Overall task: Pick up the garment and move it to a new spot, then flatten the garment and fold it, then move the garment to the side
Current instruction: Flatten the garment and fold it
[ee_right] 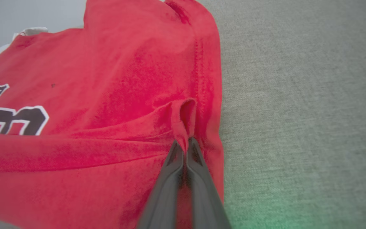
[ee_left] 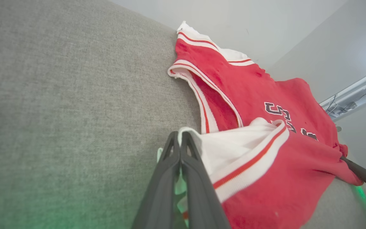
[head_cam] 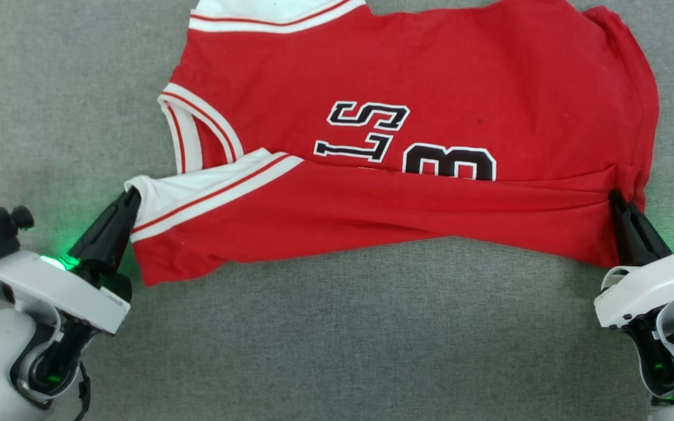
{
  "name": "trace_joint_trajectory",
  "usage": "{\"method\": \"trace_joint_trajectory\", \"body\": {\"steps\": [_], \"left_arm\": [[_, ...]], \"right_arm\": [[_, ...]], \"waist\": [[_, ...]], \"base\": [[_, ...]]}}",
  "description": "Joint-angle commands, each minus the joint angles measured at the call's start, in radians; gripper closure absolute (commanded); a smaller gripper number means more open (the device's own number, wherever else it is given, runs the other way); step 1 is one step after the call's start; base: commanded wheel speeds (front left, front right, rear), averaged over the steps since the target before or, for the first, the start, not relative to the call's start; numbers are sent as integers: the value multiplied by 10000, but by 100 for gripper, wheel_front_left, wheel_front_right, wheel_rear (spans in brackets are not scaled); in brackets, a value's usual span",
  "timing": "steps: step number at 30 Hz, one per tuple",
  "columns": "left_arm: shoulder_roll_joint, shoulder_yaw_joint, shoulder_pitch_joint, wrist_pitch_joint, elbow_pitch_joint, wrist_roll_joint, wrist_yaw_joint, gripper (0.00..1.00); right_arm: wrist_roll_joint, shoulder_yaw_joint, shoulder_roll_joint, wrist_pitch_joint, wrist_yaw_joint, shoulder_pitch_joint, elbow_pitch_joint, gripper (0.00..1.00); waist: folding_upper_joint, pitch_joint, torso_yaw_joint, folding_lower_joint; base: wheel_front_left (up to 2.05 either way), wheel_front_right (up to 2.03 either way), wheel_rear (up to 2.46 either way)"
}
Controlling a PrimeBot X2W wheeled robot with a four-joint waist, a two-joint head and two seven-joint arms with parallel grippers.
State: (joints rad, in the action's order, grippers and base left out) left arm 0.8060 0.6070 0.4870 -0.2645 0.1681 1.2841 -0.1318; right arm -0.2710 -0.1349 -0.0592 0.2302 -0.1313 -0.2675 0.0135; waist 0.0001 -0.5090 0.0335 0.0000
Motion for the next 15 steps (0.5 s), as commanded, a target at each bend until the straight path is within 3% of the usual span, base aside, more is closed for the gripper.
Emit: {"method": "trace_joint_trajectory", "body": {"steps": [1, 2, 3, 4, 5, 11, 15], "left_arm": [[10, 106, 68, 12, 205, -153, 24, 44], [12, 123, 125, 12, 211, -162, 24, 0], [22, 155, 186, 12, 175, -144, 23, 0], [78, 157, 249, 11, 132, -117, 23, 0], [172, 180, 306, 11, 79, -170, 21, 0], [1301, 926, 655, 59, -66, -819, 21, 0], [2341, 1858, 1194, 1001, -301, -1063, 21, 0]], "right_arm": [[77, 66, 68, -10, 10, -16, 273, 100], [77, 18, 64, -74, 10, -62, 265, 83], [75, -19, 63, -143, 10, -120, 249, 63], [48, -65, 62, -176, 10, -171, 229, 16], [14, -114, 56, -205, 10, -211, 202, 0], [-176, -225, -97, -131, 10, -252, -73, 0], [-340, -349, -258, -28, 10, -196, -320, 0]], "waist": [[-1, 207, 5, 0], [-1, 302, 1, 0], [-1, 403, -9, 0], [-1, 506, -17, 0], [-1, 619, -27, 0], [-1, 1321, -78, 0], [-1, 1648, -112, 0]], "base": [[0, 0, 0], [0, 0, 0], [0, 0, 0], [0, 0, 0], [0, 0, 0], [0, 0, 0], [0, 0, 0]]}}
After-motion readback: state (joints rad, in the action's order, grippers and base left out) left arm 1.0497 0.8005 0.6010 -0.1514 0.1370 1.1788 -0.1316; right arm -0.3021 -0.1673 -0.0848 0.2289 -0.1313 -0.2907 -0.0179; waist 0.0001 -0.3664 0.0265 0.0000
